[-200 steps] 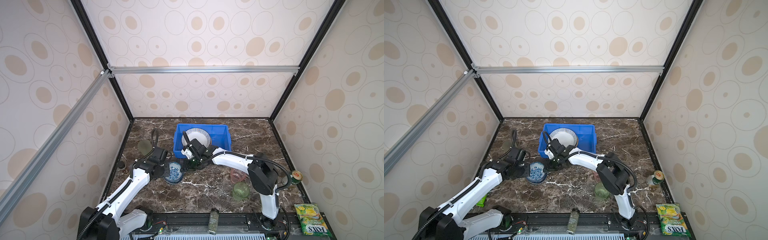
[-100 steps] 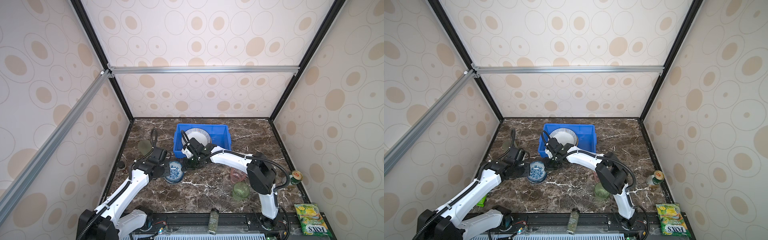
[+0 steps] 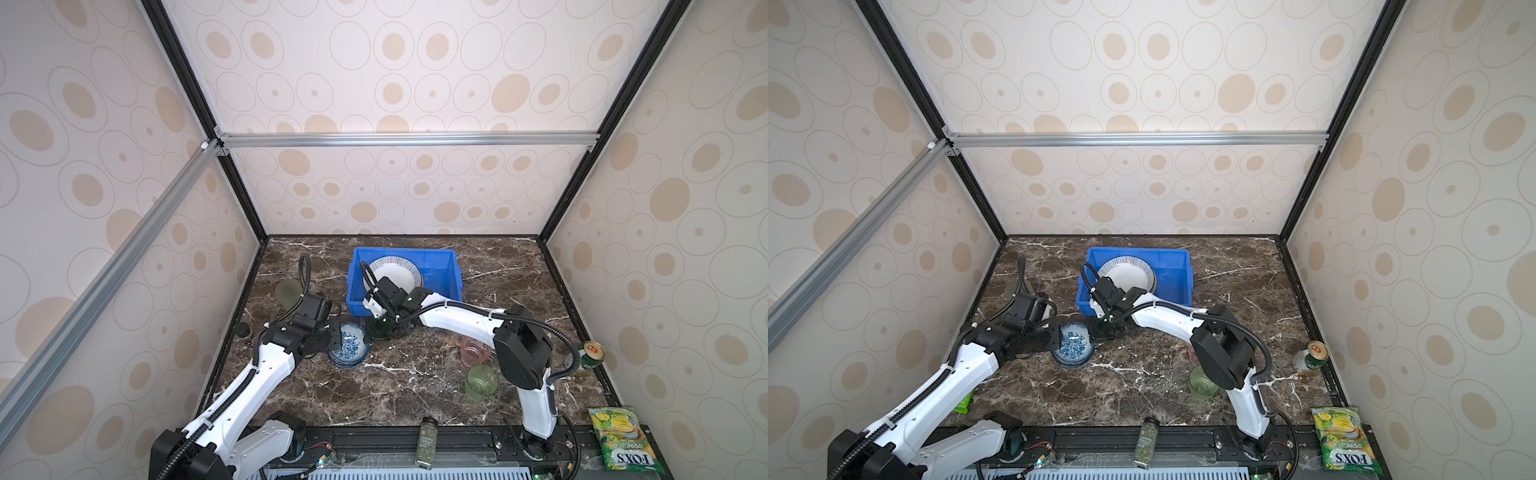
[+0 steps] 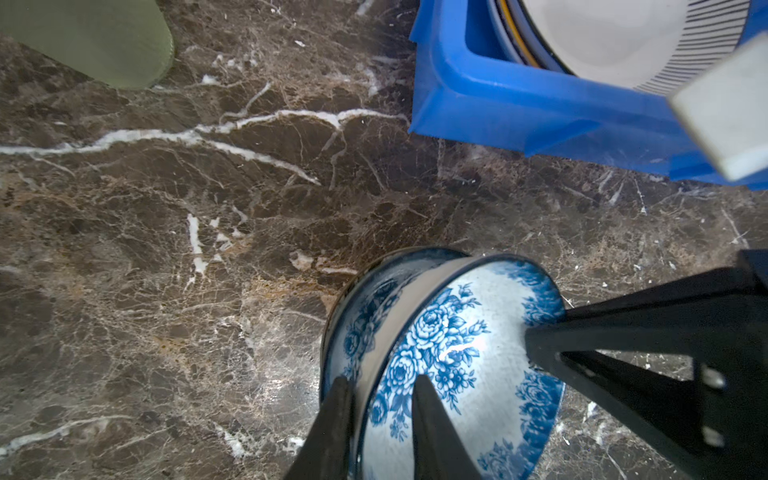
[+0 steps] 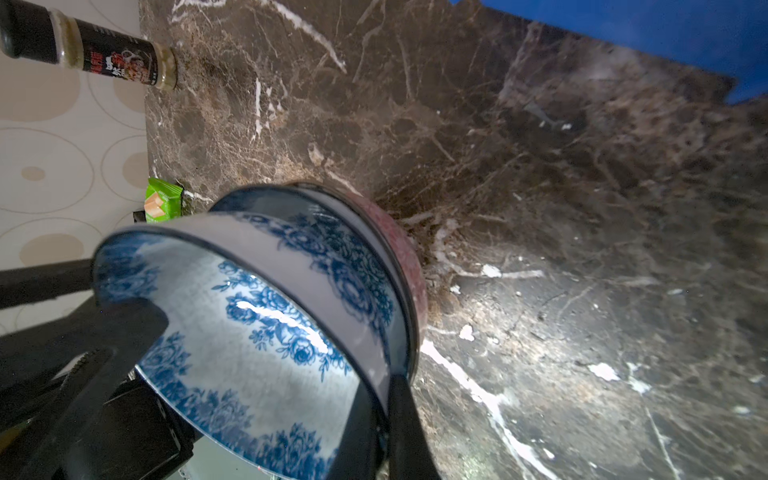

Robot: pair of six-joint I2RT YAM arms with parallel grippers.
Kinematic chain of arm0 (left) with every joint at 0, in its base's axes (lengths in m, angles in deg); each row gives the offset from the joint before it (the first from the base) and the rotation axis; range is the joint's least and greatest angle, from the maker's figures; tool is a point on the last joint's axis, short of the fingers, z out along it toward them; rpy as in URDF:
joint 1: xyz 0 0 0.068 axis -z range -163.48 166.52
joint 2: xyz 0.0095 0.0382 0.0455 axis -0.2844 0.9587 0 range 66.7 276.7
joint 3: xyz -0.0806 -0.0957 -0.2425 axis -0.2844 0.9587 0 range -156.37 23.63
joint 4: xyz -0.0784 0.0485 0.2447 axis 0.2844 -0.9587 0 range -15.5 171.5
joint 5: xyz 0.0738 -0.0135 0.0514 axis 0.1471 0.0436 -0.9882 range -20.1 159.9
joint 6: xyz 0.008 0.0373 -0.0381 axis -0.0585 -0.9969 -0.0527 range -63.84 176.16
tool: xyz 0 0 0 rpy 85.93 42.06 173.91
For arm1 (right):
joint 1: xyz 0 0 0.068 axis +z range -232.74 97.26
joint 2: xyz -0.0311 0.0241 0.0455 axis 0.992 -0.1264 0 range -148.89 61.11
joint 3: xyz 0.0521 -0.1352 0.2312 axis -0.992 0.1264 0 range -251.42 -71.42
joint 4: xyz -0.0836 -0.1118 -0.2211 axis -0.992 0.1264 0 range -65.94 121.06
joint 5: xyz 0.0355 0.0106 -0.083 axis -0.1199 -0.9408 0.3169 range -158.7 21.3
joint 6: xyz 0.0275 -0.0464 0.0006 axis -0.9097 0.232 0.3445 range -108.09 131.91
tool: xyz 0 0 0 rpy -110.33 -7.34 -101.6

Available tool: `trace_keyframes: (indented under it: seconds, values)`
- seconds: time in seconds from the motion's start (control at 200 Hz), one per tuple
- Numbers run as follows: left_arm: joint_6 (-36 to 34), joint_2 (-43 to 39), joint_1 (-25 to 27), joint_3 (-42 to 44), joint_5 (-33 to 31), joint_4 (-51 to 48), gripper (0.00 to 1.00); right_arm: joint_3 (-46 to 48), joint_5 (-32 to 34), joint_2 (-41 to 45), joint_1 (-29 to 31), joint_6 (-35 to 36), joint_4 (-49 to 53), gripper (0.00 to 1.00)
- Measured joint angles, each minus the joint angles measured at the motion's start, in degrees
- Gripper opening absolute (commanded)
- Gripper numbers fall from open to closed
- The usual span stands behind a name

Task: Place the mixed dishes into the plastic bin
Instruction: 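Grip the top floral bowl with the right gripper while the left holds the stack, then lift the top floral bowl into the bin with the right gripper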

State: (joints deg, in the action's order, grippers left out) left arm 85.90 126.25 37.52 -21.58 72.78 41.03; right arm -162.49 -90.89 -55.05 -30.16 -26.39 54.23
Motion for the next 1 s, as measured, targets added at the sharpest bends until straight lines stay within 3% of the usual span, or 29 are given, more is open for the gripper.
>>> trace_keyframes:
  seconds: [0.57, 1.001]
  values:
    - [1.2, -3.7, -0.6, 0.0, -2.9, 0.9, 0.36, -0.3, 3.1, 1.4, 0.4, 1.7, 1.4, 0.0]
    - [4.9, -9.3, -2.8, -0.2, -5.9, 1.0, 0.35, -3.5, 5.8, 5.2, 0.2, 3.6, 1.5, 0.0]
